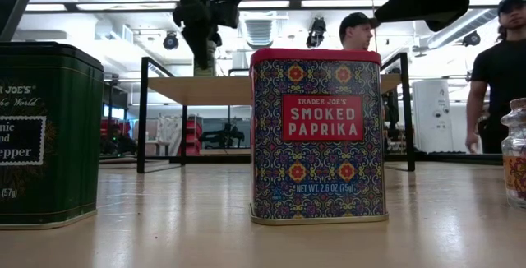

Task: Shelf spices
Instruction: Put the green seasoning bottle on the shelf

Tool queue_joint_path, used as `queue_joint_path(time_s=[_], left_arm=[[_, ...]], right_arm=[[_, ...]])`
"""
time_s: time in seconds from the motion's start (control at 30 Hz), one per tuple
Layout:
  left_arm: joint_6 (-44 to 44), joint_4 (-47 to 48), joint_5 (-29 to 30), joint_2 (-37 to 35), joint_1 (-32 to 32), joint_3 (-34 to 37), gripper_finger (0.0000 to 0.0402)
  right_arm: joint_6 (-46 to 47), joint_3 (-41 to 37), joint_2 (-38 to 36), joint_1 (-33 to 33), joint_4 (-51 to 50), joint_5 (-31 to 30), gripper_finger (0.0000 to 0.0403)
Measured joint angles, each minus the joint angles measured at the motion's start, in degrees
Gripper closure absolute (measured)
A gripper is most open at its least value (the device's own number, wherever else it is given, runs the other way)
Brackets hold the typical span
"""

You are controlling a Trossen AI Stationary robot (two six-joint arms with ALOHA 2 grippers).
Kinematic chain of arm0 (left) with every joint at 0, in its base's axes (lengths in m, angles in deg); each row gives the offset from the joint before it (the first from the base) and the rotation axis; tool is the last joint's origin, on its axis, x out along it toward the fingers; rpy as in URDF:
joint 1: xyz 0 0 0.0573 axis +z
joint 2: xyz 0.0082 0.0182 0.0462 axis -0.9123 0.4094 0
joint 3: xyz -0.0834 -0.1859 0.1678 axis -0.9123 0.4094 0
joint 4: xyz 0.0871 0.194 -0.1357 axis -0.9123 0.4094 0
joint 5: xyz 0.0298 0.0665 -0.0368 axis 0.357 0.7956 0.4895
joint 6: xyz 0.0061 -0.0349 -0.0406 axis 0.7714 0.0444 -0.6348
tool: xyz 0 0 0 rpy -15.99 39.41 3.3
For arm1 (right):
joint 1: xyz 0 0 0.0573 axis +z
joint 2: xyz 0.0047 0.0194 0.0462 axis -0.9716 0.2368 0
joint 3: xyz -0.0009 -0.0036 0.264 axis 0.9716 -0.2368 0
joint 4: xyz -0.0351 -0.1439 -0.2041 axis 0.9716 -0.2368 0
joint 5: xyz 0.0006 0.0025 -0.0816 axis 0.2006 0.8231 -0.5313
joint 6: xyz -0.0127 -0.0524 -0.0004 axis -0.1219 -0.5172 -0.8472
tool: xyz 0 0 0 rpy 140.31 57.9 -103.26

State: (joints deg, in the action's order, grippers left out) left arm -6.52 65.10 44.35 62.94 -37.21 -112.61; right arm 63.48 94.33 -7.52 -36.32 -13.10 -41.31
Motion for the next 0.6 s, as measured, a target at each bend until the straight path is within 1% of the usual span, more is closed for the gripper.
queue_joint_path(time_s=[0.37,0.6], left_arm=[[0.5,-0.6,0.1,0.0,0.0,0.5,0.0188],[1.4,-0.9,0.1,0.0,0.0,0.5,0.0189]], right_arm=[[0.0,-0.1,0.0,0.0,0.0,0.0,0.0203],[0.0,-0.1,0.0,0.0,0.0,0.0,0.0203]])
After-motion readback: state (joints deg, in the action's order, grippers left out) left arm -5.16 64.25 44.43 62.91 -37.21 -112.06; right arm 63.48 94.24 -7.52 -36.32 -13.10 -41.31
